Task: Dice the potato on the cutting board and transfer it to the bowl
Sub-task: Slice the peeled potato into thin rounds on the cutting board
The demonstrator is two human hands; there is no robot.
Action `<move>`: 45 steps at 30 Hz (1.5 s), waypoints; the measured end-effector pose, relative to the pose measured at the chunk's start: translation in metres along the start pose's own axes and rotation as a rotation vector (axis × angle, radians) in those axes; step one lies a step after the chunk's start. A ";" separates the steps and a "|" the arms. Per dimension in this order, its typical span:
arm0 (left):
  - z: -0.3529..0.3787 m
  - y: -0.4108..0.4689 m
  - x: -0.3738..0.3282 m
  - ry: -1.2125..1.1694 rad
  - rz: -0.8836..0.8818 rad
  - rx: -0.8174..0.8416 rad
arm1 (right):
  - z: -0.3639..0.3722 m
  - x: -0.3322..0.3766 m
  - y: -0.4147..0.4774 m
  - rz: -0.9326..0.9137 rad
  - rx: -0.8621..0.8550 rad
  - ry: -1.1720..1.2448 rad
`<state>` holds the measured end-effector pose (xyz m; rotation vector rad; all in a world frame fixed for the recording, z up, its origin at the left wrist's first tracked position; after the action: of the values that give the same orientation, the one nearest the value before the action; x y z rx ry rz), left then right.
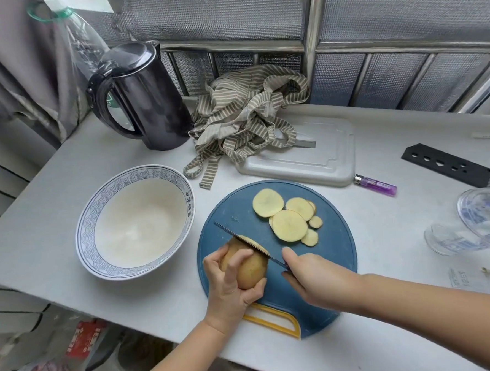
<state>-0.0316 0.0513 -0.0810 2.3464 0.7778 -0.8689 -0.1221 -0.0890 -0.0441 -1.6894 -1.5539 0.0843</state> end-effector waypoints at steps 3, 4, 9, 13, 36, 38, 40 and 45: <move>0.000 -0.001 0.002 0.000 -0.011 0.006 | -0.006 0.004 0.014 -0.034 -0.010 0.015; 0.001 0.000 0.001 0.005 -0.013 0.009 | -0.009 0.005 0.018 -0.046 -0.015 0.023; -0.001 0.001 0.001 0.012 -0.022 0.032 | -0.016 0.011 0.029 -0.073 -0.018 0.037; -0.001 0.001 0.001 -0.017 -0.023 0.040 | -0.009 0.005 0.021 -0.063 -0.026 0.032; 0.002 0.000 0.003 -0.008 0.032 -0.021 | 0.001 -0.004 0.013 0.021 0.087 -0.050; 0.001 0.000 0.002 -0.014 0.029 -0.020 | 0.000 -0.005 0.016 0.016 0.086 -0.042; 0.001 0.002 0.001 -0.003 0.016 -0.017 | 0.000 -0.005 0.018 0.017 0.090 -0.048; 0.001 -0.002 0.000 -0.020 0.014 -0.010 | -0.002 -0.001 0.033 0.022 0.092 -0.041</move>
<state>-0.0331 0.0515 -0.0823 2.3286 0.7545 -0.8794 -0.0949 -0.0877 -0.0622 -1.6427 -1.5380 0.1998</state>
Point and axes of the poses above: each hand's wrist, its own y-axis towards the middle knuckle, its own z-axis out of the palm, x = y × z, the point moved 6 cm from there along y, towards the middle knuckle, and after that the axes turned 13 degrees about x, right-handed, at the moved point
